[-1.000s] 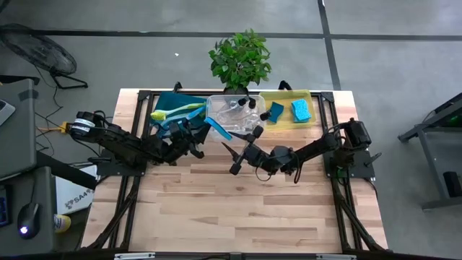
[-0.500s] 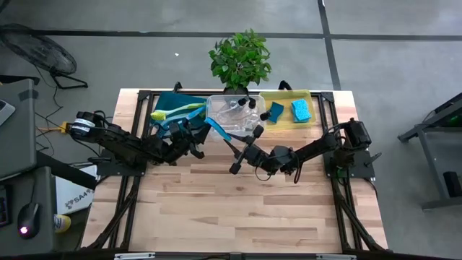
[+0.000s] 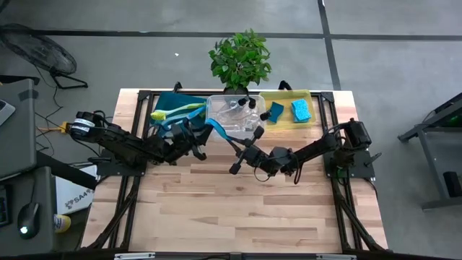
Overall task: Pick & Place Kitchen Sink Supplies
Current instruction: Put the light blue sponge into the yellow bin
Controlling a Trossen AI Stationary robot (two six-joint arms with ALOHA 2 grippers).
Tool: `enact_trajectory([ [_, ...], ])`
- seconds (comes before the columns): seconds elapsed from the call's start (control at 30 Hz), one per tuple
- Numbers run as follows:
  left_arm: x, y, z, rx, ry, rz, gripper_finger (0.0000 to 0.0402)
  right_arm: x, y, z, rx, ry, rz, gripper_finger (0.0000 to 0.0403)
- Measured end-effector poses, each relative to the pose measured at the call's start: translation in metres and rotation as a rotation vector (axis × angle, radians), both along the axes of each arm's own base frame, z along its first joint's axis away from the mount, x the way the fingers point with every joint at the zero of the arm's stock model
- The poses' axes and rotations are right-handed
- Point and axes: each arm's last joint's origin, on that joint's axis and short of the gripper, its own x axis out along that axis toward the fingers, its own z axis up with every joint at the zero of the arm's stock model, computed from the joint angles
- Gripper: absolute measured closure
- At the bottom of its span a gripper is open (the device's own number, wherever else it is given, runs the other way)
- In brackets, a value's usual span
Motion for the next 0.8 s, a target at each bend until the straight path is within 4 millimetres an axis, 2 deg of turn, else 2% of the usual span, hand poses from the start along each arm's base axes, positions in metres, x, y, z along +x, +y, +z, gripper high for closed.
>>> enact_trajectory([
  [0.17,0.000,-0.002,0.000,0.098,0.029,-0.023,0.0336,-0.001,0.001,0.000,0.019,0.004,-0.041,0.0399],
  [0.37,0.001,-0.003,0.000,0.165,0.069,0.001,0.0249,-0.003,0.003,0.000,0.023,0.019,-0.098,0.0401],
  [0.53,-0.002,-0.001,0.002,0.192,0.108,0.080,0.0184,-0.010,0.009,0.011,0.000,0.048,-0.143,0.0402],
  [0.67,-0.007,0.000,0.008,0.194,0.144,0.160,0.0155,-0.019,0.014,0.026,0.005,0.097,-0.191,0.0402],
  [0.8,-0.015,-0.004,0.015,0.213,0.223,0.255,0.0146,-0.031,0.018,0.037,0.017,0.177,-0.251,0.0402],
])
